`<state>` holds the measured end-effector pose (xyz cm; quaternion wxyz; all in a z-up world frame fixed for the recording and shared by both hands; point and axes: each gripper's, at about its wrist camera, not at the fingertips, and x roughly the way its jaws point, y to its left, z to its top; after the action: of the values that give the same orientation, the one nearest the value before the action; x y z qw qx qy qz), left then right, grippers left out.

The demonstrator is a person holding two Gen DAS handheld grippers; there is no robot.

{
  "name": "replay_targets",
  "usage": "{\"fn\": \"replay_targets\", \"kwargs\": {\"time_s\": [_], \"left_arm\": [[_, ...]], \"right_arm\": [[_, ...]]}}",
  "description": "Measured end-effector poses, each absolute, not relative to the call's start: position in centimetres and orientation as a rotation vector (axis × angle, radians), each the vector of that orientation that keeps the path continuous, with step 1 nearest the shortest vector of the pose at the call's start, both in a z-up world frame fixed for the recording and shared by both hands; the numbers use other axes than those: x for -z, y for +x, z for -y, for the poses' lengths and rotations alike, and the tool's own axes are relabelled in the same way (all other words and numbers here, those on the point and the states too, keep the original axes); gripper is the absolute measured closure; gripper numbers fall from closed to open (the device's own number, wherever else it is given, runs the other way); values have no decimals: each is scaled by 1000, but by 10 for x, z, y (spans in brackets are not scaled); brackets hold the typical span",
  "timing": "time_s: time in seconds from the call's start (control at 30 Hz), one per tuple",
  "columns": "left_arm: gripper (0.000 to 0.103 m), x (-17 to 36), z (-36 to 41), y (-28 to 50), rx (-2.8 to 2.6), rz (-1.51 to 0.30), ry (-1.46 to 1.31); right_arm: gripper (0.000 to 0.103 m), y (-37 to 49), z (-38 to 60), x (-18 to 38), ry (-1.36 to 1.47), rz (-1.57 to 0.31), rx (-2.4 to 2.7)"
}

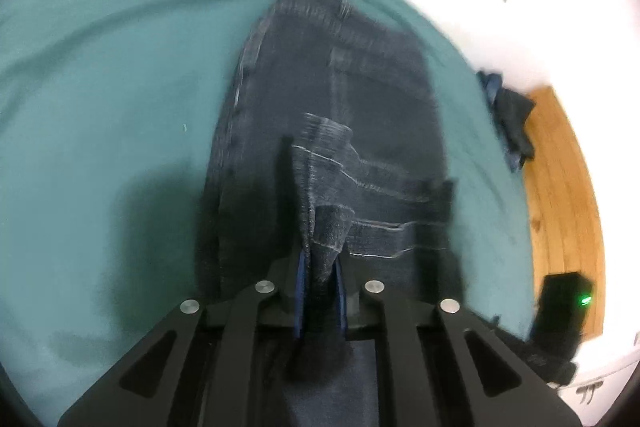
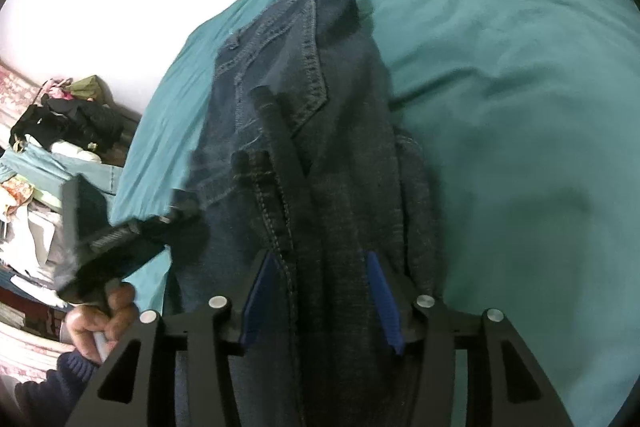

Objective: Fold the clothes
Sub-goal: 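Lift the folded end with both grippers and fold it over toward the waistband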

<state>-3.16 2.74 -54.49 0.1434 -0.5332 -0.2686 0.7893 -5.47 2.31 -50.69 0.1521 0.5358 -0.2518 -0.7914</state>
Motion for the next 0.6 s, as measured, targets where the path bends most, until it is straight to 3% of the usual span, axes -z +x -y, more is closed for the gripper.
{"fn": "replay_targets", "kwargs": {"time_s": [0.03,0.13,0.3,0.43,0.5,0.53,0.6], "left_arm": [[85,550,-26,-36,-2245,780,-1565],[84,560,-24,-46,-2179,788,-1614],[84,563,-25,-59,-2119,790,-1631],[77,551,-8,-70,-2069,841,-1631],[47,531,16,-82,-2115,895,-1582],[25,524,28,-89,-2138,925,-1557],[23,520,46,-118,-2175,991,-1527]], "right_arm": [[57,-55,-25,505,1537,731,2271],[51,-56,-28,494,1517,700,2295],[50,-64,-35,482,1509,660,2320],[39,-93,-43,469,1465,632,2316],[34,-121,-48,465,1443,649,2285],[31,-137,-51,465,1438,664,2265],[30,-177,-56,472,1447,692,2232]]}}
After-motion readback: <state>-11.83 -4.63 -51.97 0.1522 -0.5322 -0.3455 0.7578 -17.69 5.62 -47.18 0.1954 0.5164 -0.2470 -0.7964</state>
